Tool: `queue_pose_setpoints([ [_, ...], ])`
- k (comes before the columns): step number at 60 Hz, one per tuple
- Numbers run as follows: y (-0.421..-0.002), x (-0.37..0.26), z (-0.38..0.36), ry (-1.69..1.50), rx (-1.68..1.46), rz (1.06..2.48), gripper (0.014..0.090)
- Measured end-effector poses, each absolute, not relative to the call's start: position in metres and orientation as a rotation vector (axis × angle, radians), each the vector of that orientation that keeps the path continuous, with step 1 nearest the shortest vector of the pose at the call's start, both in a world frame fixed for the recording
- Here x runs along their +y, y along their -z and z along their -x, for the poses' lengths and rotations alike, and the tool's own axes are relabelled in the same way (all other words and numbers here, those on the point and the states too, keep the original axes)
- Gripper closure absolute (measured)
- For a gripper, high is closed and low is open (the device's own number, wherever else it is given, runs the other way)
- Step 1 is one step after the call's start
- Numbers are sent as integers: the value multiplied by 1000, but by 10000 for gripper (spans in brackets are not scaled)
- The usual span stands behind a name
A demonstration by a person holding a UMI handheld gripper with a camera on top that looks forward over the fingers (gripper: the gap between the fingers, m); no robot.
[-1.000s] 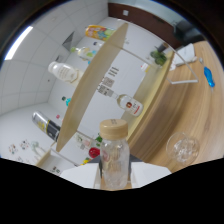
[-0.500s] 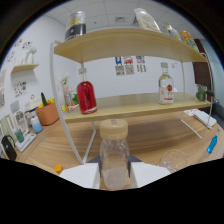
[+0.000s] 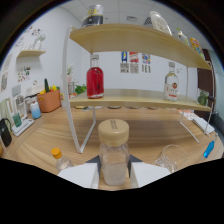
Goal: Make me a cup of Mount Fuji.
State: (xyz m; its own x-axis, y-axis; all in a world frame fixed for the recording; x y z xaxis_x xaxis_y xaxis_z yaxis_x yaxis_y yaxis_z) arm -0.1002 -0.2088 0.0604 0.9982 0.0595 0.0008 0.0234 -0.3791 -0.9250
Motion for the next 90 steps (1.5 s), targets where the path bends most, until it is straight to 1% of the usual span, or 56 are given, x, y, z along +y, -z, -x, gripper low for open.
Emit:
queue_pose_setpoints([
  [3, -60, -213, 99, -32, -61, 1982, 585],
  [8, -62, -220, 96, -35, -69, 2012, 447],
  [9, -64, -222, 97, -41, -75, 2018, 414],
  [12, -69, -228, 98, -60, -92, 2033, 229],
  [13, -72, -231, 99, -66, -97, 2034, 197],
  [14, -76, -233, 99, -74, -104, 2032, 180],
  [16, -84, -237, 99, -84, -111, 2026, 191],
  [29, -137, -268, 68, -43, -124, 1993, 190],
  [38, -151, -280, 29, 19, -101, 2008, 187],
  [48, -157, -288, -11, 38, -12, 2067, 184],
  [55, -200, -285, -25, 37, 27, 2045, 184],
  [60, -250, -274, -28, 30, 34, 1990, 182],
  [67, -328, -248, -25, 5, 16, 1859, 183],
  [75, -390, -212, -26, 18, 28, 1750, 184],
  [80, -412, -183, -29, 20, 33, 1683, 185],
  [84, -414, -160, -32, 35, 33, 1672, 186],
  [90, -412, -130, -37, 50, 36, 1675, 223],
])
